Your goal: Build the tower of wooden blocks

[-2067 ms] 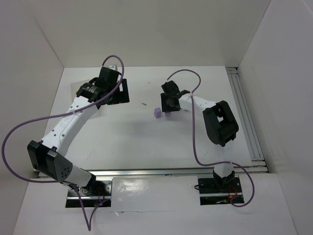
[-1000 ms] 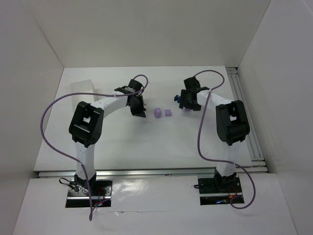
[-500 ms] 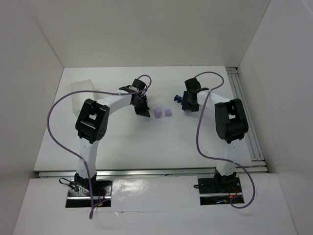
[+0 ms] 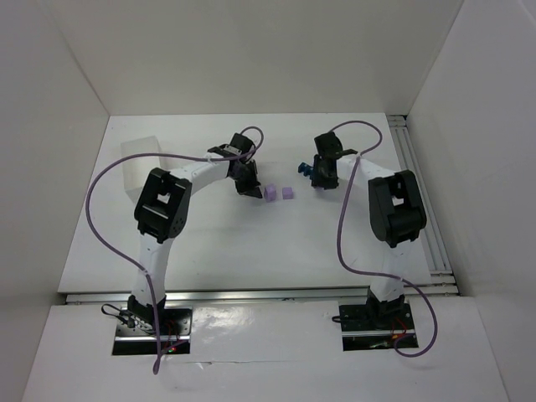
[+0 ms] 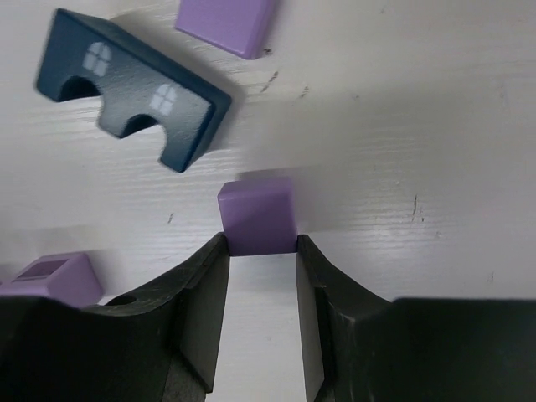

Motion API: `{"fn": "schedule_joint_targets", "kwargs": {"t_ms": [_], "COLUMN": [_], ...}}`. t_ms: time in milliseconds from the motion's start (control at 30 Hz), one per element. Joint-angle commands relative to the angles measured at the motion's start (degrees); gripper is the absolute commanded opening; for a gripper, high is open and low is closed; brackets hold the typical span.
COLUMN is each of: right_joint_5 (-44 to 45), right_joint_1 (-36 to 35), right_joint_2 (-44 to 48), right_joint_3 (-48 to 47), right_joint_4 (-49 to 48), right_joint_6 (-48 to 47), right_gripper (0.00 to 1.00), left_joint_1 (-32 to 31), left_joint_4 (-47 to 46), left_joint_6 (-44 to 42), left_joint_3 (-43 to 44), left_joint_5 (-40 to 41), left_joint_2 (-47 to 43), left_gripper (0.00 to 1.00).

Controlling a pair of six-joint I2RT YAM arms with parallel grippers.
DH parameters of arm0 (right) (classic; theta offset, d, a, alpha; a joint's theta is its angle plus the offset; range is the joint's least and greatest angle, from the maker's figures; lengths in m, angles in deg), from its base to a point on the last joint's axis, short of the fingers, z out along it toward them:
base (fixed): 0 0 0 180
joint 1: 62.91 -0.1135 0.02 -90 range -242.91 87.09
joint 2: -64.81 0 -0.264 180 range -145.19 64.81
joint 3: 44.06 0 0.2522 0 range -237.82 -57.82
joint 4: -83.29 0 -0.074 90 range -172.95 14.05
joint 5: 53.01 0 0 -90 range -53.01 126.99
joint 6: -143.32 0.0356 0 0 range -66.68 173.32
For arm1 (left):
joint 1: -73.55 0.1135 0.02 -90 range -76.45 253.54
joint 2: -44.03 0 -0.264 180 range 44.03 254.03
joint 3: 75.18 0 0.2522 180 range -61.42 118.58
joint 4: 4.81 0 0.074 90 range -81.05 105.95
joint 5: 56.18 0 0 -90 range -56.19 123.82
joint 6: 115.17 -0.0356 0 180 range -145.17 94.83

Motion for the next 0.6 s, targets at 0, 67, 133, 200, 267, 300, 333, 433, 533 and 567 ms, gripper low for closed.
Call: {"fn": "schedule_joint_targets", "kwargs": {"t_ms": [0,67,133,200,267,300,333,433,533,567], "right_joint_5": [-0.60,-1.83,-2.36,-2.36,-2.36,-2.36,-2.36,-2.36,-2.36,-2.36], "right_joint_1": [-2.67,-3.64,-5.23,-6.37,-7.95,-7.96,-8.83,-10.85,-11.39,-11.91], "right_joint_2": [5.08,6.39,6.40,6.40,5.79,5.78,5.18,4.55,3.94,3.94], "right_joint_3": [-0.66,-1.19,-1.71,-2.33,-3.04,-3.65,-4.44,-4.97,-5.67,-5.67], "right_joint_4": [-1.09,-1.09,-0.56,-0.56,-0.04,-0.03,-0.03,0.49,0.49,0.49], "right_joint_6": [-0.52,0.00,0.53,0.53,1.06,1.06,1.06,1.06,1.06,1.06], "right_gripper": [0.34,0.34,0.34,0.34,0.34,0.34,0.34,0.34,0.34,0.34], "left_joint_1": [-0.32,-0.32,-0.32,-0.32,-0.32,-0.32,-0.32,-0.32,-0.32,-0.32], "left_joint_4": [-0.98,-0.46,-0.45,-0.45,-0.45,-0.45,-0.45,-0.45,-0.45,0.07], "left_joint_6": [0.63,0.63,0.63,0.63,0.63,0.63,0.63,0.63,0.63,0.63], "left_joint_3": [2.73,3.34,3.95,4.48,4.49,5.01,5.62,6.16,6.86,6.86], "left_joint_5": [-1.49,-1.49,-1.49,-1.49,-2.01,-2.02,-2.02,-2.02,-2.02,-2.02], "left_joint_2": [1.74,2.27,2.28,2.89,3.50,3.51,4.11,4.73,4.74,4.74], "left_gripper": [0.00,0.00,0.00,0.00,0.00,0.00,0.00,0.00,0.00,0.00]}}
